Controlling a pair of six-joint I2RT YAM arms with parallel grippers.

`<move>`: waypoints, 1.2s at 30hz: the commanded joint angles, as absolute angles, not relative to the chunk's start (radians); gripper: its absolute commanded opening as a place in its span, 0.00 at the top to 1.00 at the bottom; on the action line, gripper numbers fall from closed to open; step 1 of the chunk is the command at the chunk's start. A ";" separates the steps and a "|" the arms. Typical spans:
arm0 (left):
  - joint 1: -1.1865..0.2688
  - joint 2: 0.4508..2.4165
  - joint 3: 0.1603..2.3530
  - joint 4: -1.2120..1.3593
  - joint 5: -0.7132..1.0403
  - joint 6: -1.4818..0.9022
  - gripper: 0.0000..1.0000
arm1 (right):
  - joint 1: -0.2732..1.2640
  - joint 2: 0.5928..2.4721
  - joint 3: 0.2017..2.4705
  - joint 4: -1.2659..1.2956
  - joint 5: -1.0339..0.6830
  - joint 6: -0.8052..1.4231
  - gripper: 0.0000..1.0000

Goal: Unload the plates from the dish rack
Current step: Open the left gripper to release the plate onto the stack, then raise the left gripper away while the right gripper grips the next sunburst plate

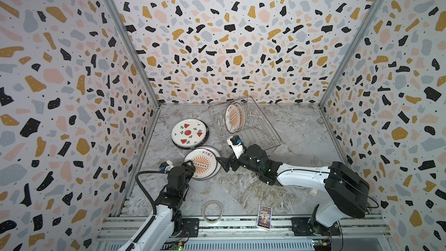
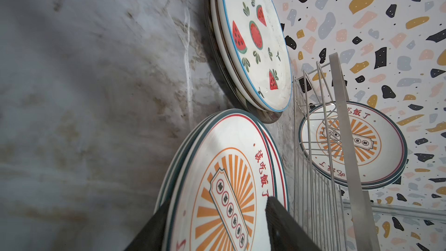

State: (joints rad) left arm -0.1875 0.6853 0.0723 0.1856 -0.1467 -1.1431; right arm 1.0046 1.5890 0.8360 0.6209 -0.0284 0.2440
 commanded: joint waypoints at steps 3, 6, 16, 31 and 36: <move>-0.202 0.676 0.107 0.170 -0.213 -1.112 0.38 | 1.007 1.554 0.824 0.656 -0.002 0.233 0.00; -0.215 0.664 0.119 0.139 -0.257 -1.096 0.40 | 1.006 1.553 0.821 0.658 0.000 0.231 0.01; -0.260 0.678 0.126 0.142 -0.308 -1.086 0.55 | 1.005 1.563 0.821 0.662 0.006 0.232 0.00; -0.275 0.594 0.143 0.183 -0.302 -1.041 0.23 | 0.977 1.513 0.773 0.711 0.017 0.229 0.00; -0.280 0.541 0.098 0.467 -0.132 -0.973 0.00 | 0.910 1.455 0.745 0.727 0.024 0.277 0.01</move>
State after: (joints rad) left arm -0.2714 0.5598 0.1093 0.2424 -0.2398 -1.0389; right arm 0.9440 1.5204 0.7490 0.6777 0.0048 0.2481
